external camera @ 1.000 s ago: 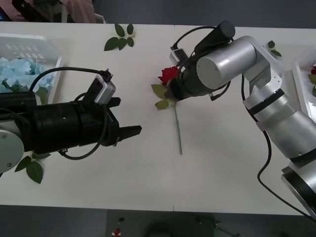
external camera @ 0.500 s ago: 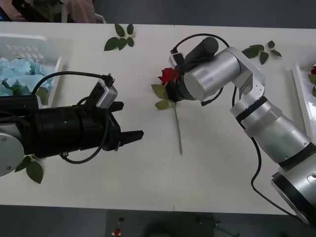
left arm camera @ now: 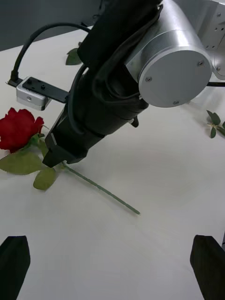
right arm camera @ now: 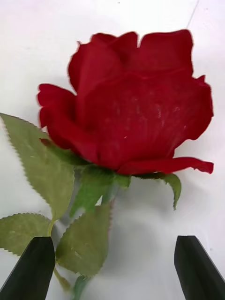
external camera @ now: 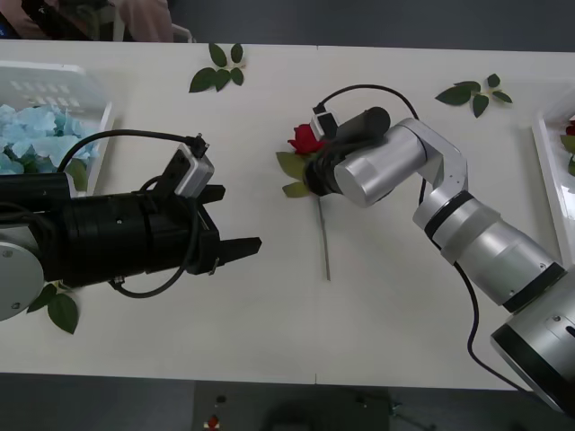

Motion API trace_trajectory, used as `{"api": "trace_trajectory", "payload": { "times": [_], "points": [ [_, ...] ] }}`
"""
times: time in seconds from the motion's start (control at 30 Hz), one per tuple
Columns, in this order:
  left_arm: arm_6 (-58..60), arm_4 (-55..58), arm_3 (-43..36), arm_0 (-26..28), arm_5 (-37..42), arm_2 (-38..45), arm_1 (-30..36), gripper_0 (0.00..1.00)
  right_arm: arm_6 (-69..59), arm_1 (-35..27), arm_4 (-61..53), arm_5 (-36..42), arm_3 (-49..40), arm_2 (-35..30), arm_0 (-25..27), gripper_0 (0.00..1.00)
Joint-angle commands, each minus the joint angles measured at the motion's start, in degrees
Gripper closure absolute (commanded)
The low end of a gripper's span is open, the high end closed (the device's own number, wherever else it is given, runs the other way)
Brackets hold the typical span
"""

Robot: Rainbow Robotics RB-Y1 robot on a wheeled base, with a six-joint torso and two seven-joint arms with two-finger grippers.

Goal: Put the red flowers into the right box and the blue flowers into the left box

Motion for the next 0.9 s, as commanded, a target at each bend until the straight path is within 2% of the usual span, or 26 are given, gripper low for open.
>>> {"api": "trace_trajectory", "payload": {
  "times": [0.03,0.13,0.23,0.3,0.33,0.53,0.77,0.9],
  "points": [
    [-0.99,0.40,-0.76,-0.30,-0.73,0.29,0.77,0.00,-3.05,2.12,-0.33,-3.29,2.39,1.37,-1.95,0.28],
    [-0.99,0.40,-0.76,-0.30,-0.73,0.29,0.77,0.00,-2.78,3.08,0.02,-4.35,4.59,1.28,-2.47,0.34],
    [-0.99,0.40,-0.76,-0.30,-0.73,0.29,0.77,0.00,-2.52,3.88,0.37,-5.05,6.70,1.37,-3.27,0.45],
    [-0.99,0.40,-0.76,-0.30,-0.73,0.29,0.77,0.00,-2.43,4.40,0.55,-5.93,7.76,1.37,-3.53,0.58],
    [-0.99,0.40,-0.76,-0.30,-0.73,0.29,0.77,0.00,-2.43,4.49,0.64,-6.02,7.84,1.37,-3.53,0.60],
    [-0.99,0.40,-0.76,-0.30,-0.73,0.29,0.77,0.00,-2.43,4.40,0.64,-6.02,7.93,1.46,-3.53,0.99],
    [-0.99,0.40,-0.76,-0.30,-0.73,0.29,0.77,0.00,-2.43,2.82,-1.65,-5.66,7.84,1.02,-4.67,1.00],
    [-0.99,0.40,-0.76,-0.30,-0.73,0.29,0.77,0.00,-2.87,-0.96,-8.68,-2.41,5.12,-0.57,-6.96,1.00]
  ]
}}
